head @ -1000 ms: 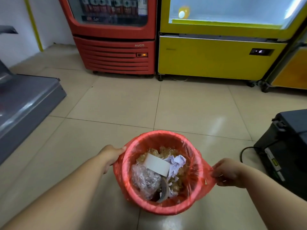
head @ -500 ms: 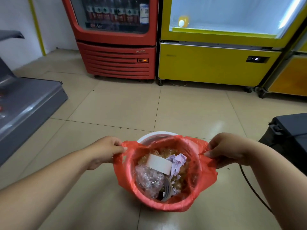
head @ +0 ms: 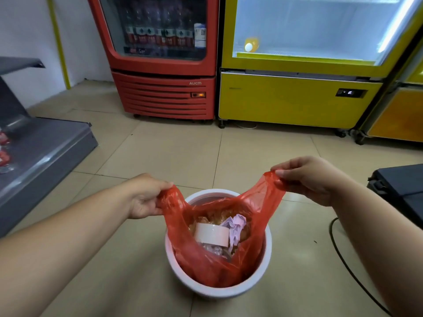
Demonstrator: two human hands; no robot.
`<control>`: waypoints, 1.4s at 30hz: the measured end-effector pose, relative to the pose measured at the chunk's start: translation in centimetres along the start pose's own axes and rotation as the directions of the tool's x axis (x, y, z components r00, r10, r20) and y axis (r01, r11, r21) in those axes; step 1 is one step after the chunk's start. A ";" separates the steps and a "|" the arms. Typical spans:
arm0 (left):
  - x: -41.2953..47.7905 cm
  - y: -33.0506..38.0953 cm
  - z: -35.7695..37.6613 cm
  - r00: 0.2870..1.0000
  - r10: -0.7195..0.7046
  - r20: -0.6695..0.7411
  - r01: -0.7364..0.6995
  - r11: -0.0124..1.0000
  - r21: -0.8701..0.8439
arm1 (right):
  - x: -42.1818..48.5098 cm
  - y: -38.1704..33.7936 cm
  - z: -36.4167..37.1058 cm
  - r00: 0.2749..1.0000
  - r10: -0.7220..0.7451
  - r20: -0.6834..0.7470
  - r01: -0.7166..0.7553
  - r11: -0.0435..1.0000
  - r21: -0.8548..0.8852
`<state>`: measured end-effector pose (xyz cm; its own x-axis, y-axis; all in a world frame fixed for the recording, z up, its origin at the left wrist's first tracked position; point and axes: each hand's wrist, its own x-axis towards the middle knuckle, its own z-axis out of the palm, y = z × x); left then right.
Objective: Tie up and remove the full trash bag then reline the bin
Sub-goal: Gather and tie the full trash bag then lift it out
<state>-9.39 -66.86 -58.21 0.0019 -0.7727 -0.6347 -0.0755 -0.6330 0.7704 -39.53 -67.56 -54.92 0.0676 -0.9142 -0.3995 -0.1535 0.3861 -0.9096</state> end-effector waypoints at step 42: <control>5.0 -1.9 9.7 0.796 0.534 -0.285 -0.594 0.779 -0.199 | 4.8 -1.8 5.5 0.974 -0.228 -0.008 0.173 0.760 -0.626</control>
<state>-18.89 -69.13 -63.43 0.2451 -0.9665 -0.0767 0.1387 -0.0434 0.9894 -33.48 -72.00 -55.84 0.0930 -0.9791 -0.1810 -0.7221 0.0588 -0.6893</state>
